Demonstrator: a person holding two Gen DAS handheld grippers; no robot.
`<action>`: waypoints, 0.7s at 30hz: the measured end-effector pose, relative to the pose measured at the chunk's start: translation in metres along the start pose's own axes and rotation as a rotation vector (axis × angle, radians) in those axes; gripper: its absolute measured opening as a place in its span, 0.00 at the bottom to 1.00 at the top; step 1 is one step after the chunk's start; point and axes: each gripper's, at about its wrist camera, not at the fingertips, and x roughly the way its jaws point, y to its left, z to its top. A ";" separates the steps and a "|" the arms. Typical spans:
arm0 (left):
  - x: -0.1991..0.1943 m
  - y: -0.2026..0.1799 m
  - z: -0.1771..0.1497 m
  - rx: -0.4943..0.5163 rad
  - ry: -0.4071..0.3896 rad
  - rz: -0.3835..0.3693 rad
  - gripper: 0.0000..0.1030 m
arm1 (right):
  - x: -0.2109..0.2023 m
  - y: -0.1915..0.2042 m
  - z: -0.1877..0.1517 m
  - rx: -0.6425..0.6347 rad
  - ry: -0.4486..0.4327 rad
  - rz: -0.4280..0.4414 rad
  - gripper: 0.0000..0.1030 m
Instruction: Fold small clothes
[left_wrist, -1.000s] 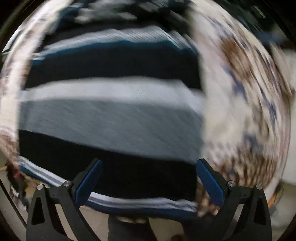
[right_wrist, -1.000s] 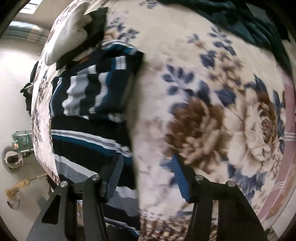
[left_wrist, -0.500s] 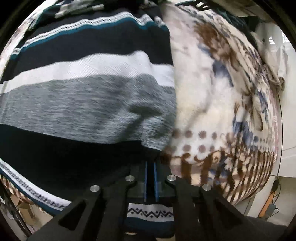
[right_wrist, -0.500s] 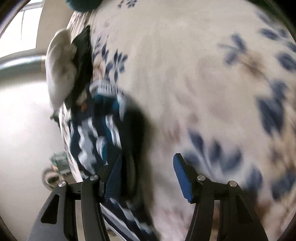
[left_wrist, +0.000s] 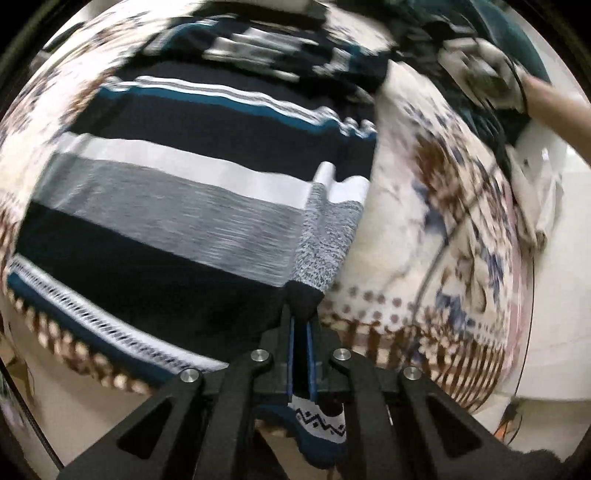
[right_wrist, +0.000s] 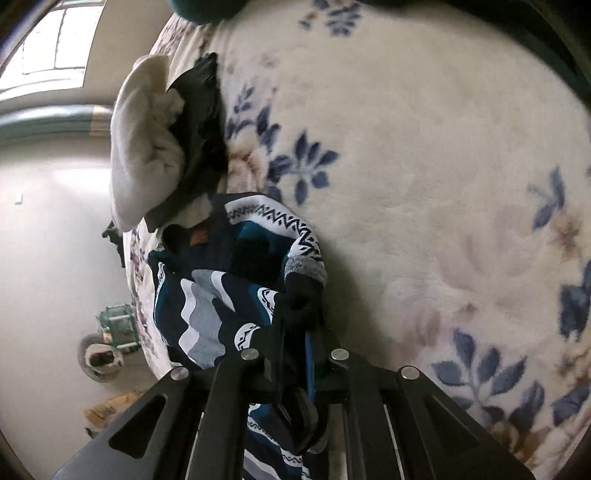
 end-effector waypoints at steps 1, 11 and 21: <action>-0.005 0.004 0.000 -0.029 -0.018 0.000 0.03 | -0.001 0.004 0.000 -0.009 0.001 -0.008 0.08; -0.062 0.106 0.028 -0.241 -0.139 -0.020 0.03 | -0.009 0.098 0.000 -0.155 0.020 -0.135 0.07; -0.067 0.258 0.047 -0.406 -0.156 -0.008 0.03 | 0.086 0.300 -0.002 -0.345 0.037 -0.246 0.07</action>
